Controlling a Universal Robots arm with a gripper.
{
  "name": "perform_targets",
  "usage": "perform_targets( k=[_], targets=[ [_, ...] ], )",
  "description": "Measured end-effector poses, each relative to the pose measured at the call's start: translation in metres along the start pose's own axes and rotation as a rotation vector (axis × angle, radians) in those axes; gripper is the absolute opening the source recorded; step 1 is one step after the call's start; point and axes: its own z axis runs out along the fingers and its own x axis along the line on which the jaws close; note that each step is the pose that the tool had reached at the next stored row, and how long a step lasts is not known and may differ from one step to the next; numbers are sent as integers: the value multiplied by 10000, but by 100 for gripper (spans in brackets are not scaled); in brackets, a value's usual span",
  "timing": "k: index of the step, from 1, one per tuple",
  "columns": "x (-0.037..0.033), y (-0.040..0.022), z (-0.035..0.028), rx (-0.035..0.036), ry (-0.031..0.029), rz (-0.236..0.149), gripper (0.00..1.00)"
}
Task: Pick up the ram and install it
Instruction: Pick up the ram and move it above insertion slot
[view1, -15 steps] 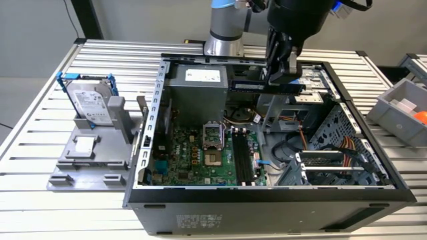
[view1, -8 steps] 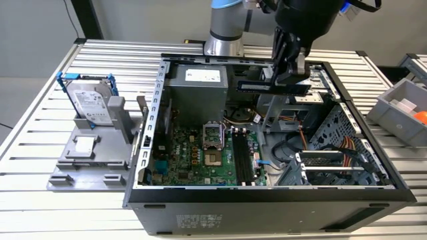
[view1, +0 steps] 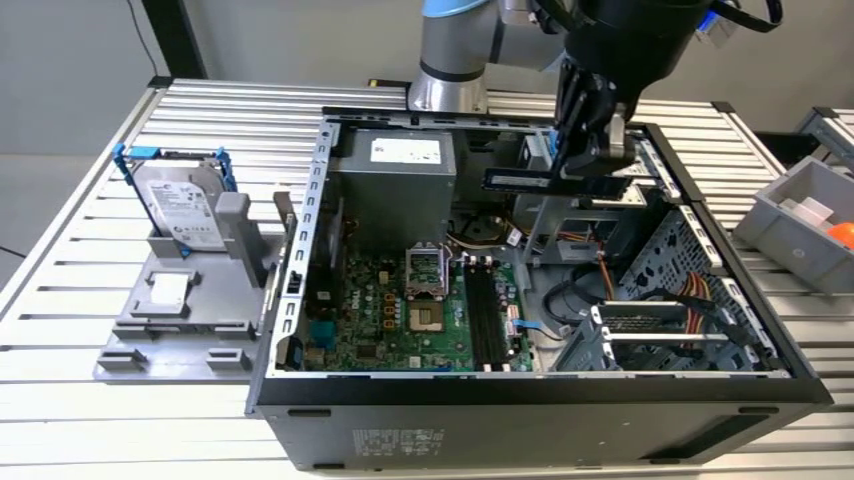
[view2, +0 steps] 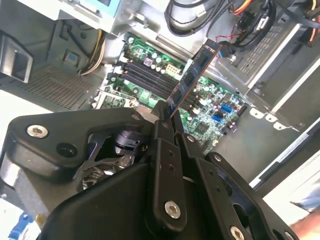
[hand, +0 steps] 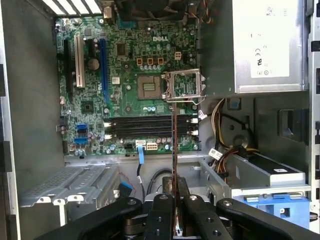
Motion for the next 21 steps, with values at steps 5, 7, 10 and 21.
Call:
perform_targets(
  k=[5, 7, 10, 21],
  targets=[
    [57, -32, -2, -17, 0, 48, 0],
    [72, -39, -3, -18, 0, 71, 0],
    [74, -40, -2, -18, 0, 81, 0],
    [75, -41, -3, -18, 0, 82, 0]
  ],
)
